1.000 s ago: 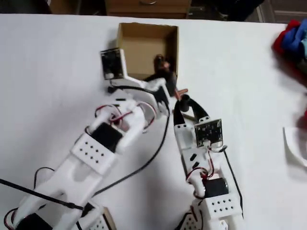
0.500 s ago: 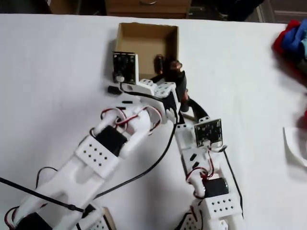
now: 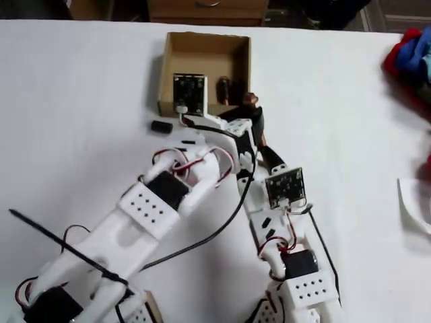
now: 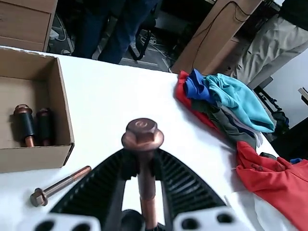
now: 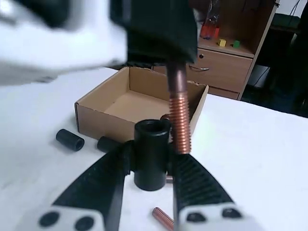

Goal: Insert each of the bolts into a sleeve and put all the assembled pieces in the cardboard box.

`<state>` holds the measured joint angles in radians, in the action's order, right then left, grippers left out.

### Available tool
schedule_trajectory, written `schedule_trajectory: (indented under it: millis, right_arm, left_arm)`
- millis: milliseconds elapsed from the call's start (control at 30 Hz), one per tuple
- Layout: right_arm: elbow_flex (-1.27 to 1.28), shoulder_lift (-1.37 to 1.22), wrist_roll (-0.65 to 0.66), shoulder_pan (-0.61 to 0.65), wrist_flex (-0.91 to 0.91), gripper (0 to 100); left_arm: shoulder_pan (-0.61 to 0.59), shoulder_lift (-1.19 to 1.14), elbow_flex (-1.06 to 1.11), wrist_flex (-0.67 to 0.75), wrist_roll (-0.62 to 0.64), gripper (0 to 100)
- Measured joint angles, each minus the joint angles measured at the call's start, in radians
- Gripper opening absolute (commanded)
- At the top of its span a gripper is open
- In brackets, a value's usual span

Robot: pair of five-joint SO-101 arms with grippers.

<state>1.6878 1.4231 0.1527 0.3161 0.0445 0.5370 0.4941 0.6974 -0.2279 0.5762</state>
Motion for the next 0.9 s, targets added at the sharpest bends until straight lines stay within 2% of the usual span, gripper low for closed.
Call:
schedule_trajectory:
  millis: [133, 367, 500, 900]
  right_arm:
    - [0.000, 0.000, 0.057, -0.017, 0.000, 2.3]
    - [0.000, 0.000, 0.068, -0.052, 0.000, 2.3]
    - [0.000, 0.000, 0.068, -0.049, 0.003, 2.3]
    - [0.000, 0.000, 0.068, -0.055, 0.003, 2.3]
  left_arm:
    - [-0.023, -0.002, -0.003, 0.000, 0.000, 3]
    - [-0.054, -0.003, -0.064, -0.014, 0.000, 3]
    - [-0.054, -0.009, -0.069, -0.060, 0.000, 3]
    - [0.000, -0.009, -0.008, -0.064, -0.005, 3]
